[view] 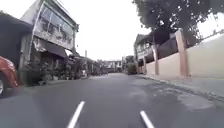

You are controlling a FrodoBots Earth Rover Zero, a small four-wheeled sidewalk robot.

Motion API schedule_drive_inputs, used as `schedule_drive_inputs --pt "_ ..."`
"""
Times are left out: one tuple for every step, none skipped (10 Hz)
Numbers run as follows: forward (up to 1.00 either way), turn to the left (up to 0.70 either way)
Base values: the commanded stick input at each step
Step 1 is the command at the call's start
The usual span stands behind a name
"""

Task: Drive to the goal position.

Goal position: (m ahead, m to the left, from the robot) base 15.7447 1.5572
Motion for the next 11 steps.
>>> schedule_drive_inputs --pt "0.70 0.00" --pt "0.70 0.00" --pt "0.70 0.00" --pt "0.70 0.00" --pt "0.70 0.00" --pt "0.70 0.00" --pt "0.70 0.00" --pt "0.70 0.00" --pt "0.70 0.00" --pt "0.70 0.00" --pt "0.70 0.00"
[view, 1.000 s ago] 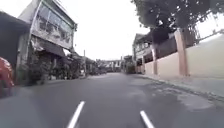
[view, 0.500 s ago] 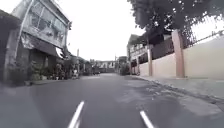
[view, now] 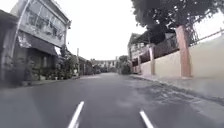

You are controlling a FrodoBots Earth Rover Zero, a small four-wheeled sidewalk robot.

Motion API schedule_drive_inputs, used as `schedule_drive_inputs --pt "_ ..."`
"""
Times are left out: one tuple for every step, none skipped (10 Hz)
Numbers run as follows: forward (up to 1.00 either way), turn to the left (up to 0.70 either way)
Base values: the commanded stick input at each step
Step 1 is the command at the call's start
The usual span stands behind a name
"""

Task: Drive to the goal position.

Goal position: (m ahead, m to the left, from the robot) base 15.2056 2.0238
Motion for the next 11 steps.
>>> schedule_drive_inputs --pt "0.70 0.00" --pt "0.70 0.00" --pt "0.70 0.00" --pt "0.70 0.00" --pt "0.70 0.00" --pt "0.70 0.00" --pt "0.70 0.00" --pt "0.70 0.00" --pt "0.70 0.00" --pt "0.70 0.00" --pt "0.70 0.00"
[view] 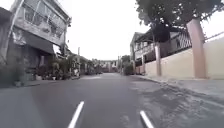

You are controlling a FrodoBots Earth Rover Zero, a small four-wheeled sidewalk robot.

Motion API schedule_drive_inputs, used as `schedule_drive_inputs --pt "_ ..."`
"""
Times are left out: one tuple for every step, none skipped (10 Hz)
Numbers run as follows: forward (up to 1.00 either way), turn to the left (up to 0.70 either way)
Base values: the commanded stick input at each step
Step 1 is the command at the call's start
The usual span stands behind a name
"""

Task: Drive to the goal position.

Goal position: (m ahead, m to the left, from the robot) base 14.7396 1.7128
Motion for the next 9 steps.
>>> schedule_drive_inputs --pt "0.70 0.00" --pt "0.70 0.00" --pt "0.70 0.00" --pt "0.70 0.00" --pt "0.70 0.00" --pt "0.70 0.00" --pt "0.70 0.00" --pt "0.70 0.00" --pt "0.70 0.00"
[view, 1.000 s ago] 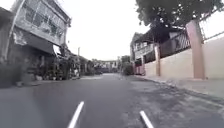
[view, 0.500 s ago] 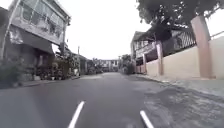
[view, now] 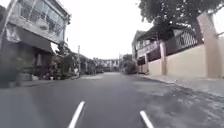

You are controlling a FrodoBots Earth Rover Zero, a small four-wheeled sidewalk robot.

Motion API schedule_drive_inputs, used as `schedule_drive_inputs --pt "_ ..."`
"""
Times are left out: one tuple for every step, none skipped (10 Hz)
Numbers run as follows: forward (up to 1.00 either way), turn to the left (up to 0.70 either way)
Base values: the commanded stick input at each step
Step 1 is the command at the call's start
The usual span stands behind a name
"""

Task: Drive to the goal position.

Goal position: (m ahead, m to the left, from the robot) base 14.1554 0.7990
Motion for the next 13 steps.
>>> schedule_drive_inputs --pt "0.70 0.00" --pt "0.70 0.00" --pt "0.70 0.00" --pt "0.70 0.00" --pt "0.70 0.00" --pt "0.70 0.00" --pt "0.70 0.00" --pt "0.70 0.00" --pt "0.70 0.00" --pt "0.70 0.00" --pt "0.70 0.00" --pt "0.70 0.00" --pt "0.70 0.00"
